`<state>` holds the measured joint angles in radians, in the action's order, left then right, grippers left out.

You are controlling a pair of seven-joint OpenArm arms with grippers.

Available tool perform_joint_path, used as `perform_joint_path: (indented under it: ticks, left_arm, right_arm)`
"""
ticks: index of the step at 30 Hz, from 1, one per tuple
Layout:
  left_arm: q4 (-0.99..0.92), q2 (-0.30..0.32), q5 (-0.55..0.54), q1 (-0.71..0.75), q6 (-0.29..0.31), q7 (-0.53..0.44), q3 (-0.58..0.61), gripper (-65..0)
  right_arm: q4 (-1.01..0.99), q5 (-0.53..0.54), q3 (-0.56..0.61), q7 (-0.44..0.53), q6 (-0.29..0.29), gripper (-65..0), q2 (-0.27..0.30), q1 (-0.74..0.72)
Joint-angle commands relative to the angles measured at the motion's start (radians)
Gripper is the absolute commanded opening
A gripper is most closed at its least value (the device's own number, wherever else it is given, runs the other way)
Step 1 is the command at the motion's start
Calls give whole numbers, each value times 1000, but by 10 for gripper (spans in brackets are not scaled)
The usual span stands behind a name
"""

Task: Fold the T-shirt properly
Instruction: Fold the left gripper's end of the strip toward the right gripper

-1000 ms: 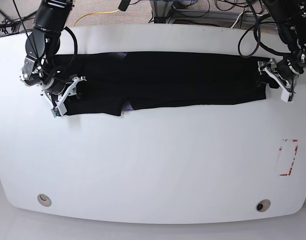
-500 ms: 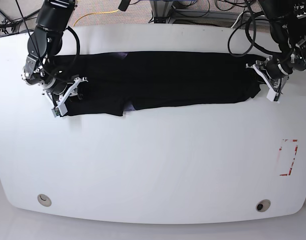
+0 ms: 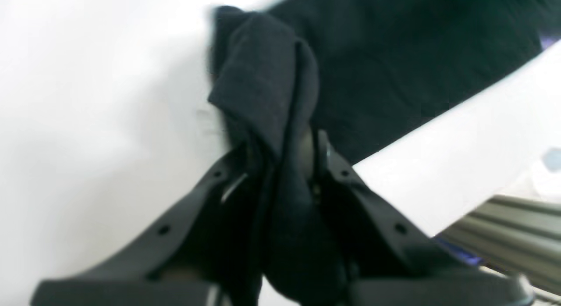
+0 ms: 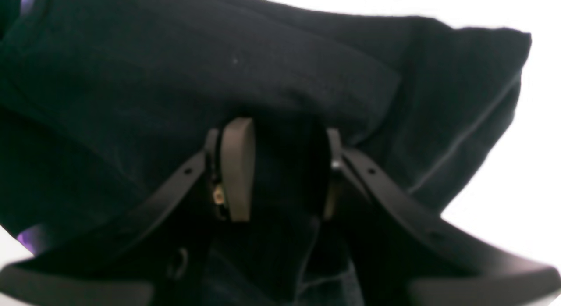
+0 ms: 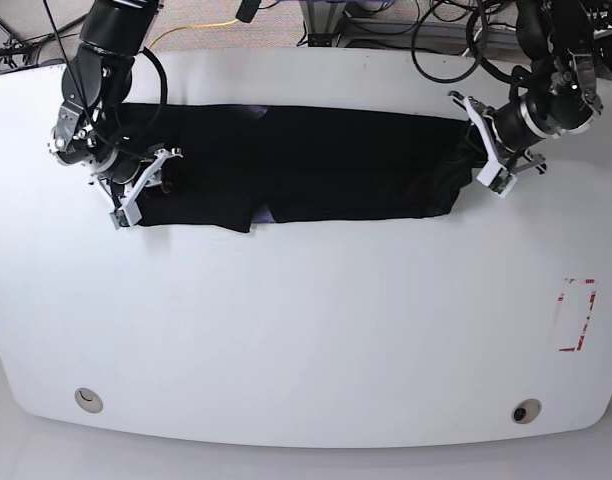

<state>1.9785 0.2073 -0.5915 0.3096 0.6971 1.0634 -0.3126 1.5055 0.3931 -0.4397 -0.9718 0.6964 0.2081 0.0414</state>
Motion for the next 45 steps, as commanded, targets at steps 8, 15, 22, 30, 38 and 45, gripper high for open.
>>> perform_joint_path:
  ticks: [8,15,22,30,38,45]
  left_arm:
    - [2,-148,-23,-112,-14,-21,168,-622]
    - [-48,-256,14,-169,-110,-21,183,-621]
    - [-67,-288,94,-183,-110,-22,234,-621]
    - [-71,-289,98,-185,-112,-22,255,-619]
    - [-72,-288,100,-185,-115,-22,306,-396]
    - [-63,-289,95,-195,-259,-22,442,-281]
  right_arm:
    - [17,4,-3,1,2,-447,14,-5]
    - [19,4,-3,1,2,-447,14,-5]
    - [19,-3,-3,1,2,-447,14,-5]
    - [19,-3,-3,1,2,-447,14,-5]
    - [19,2,-3,1,2,-447,14,-7]
    - [19,4,-3,0,2,-447,14,-7]
